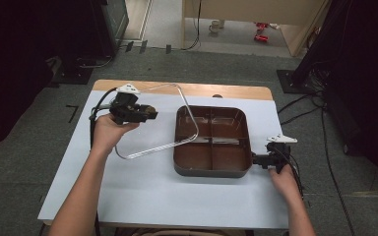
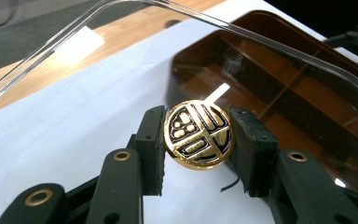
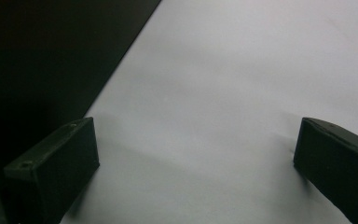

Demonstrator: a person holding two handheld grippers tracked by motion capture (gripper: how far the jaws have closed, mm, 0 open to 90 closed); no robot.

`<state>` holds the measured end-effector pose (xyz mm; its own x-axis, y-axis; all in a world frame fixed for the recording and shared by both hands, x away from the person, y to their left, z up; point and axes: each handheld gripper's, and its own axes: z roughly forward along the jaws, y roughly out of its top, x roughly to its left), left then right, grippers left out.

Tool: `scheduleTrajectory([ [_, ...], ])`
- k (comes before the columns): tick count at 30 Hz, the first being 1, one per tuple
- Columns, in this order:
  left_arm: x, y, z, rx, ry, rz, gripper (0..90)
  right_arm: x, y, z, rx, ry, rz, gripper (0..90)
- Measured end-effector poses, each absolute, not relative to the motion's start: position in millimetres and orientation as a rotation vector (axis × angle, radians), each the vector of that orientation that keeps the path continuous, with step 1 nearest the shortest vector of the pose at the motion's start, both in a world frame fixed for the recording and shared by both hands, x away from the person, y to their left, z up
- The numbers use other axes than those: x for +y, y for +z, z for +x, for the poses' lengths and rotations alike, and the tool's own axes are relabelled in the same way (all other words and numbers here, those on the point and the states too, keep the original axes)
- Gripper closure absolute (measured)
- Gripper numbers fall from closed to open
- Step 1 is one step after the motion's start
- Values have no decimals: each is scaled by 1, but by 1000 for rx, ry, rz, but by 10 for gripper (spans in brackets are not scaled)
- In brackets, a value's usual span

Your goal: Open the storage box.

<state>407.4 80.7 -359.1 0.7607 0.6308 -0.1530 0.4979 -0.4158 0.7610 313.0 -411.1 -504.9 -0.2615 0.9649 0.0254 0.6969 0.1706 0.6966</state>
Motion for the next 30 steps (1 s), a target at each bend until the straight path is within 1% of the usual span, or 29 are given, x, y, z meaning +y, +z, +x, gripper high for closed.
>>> scheduleTrajectory([
  [9, 124, -360, 408, 964, 245, 2050, 590, -411, -505, 313, 2030, 846, 1563, 0],
  [16, 151, -373, 415, 1055, 256, 2027, 590, -411, -505, 313, 2029, 846, 1566, 0],
  [30, 179, -406, 429, 1202, 249, 2011, 590, -411, -505, 313, 2029, 846, 1566, 0],
])
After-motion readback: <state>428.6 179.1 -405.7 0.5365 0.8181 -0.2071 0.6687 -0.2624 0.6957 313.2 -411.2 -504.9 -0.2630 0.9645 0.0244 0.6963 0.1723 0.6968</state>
